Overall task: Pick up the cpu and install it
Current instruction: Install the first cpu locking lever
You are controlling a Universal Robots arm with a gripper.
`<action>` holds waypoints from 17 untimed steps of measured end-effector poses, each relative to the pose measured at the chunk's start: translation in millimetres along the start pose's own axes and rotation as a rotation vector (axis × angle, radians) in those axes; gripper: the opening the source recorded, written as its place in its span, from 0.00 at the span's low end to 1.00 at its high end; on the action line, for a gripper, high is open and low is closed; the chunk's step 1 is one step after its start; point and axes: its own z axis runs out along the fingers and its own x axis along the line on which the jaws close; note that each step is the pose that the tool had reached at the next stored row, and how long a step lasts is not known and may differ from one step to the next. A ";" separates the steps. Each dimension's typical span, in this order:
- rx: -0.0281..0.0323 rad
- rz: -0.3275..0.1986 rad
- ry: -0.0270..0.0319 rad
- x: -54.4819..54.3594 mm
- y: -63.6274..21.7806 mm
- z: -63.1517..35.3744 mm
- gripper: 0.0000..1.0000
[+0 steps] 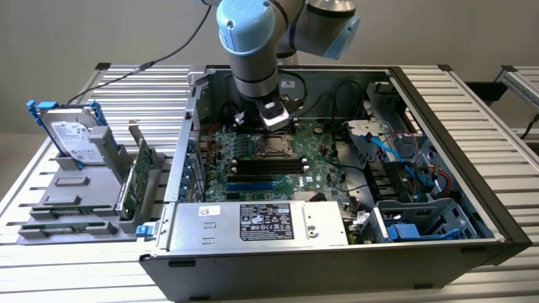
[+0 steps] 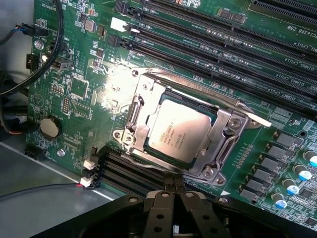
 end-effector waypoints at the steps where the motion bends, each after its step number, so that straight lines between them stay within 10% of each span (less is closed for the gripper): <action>1: 0.0000 0.000 0.0000 0.2 0.1 0.2 0.11; 17: 0.0002 0.000 -0.0001 2.5 1.3 1.4 0.11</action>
